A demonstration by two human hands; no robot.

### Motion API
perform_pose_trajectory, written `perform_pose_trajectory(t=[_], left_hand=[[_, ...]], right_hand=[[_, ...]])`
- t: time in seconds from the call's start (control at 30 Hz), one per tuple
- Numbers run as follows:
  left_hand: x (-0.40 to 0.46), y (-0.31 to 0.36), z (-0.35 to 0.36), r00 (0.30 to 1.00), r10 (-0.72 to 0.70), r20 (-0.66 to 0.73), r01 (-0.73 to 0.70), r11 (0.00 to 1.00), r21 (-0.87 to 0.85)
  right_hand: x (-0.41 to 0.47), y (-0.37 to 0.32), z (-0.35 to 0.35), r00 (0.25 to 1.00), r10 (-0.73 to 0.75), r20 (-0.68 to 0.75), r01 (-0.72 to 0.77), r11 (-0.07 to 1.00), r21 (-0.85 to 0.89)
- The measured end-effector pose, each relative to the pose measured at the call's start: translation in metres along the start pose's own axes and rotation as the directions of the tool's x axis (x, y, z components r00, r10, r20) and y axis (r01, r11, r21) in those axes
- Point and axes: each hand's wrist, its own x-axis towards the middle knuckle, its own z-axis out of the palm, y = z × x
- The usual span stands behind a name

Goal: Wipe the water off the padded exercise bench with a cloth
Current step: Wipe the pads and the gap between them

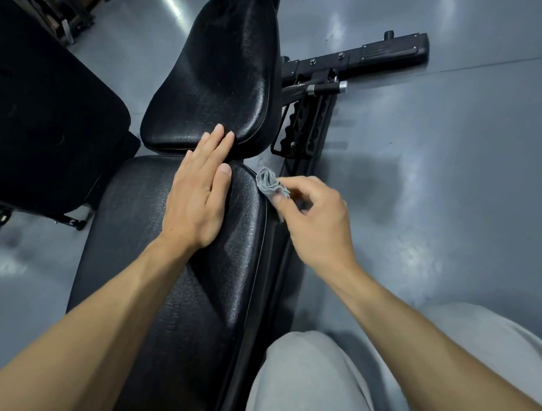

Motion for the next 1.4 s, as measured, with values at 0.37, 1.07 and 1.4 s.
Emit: perform_pose_trajectory(t=[0.37,1.07,1.4], left_hand=[[0.0,-0.001,0.0,1.0,0.002,0.004,-0.002,1.0,0.006],[0.001,0.003,-0.001,1.0,-0.005,-0.003,0.005,1.0,0.019],[0.0,0.008,-0.003,1.0,-0.03,0.009,0.029,0.999,0.044]], right_hand=[[0.023,0.002,-0.011,0.983,0.004,0.184,0.0,1.0,-0.023],[0.026,-0.003,-0.034,0.898,-0.17,0.405,0.215,0.974,-0.066],[0.012,0.003,-0.034,0.846,-0.255,0.469,0.294,0.956,-0.011]])
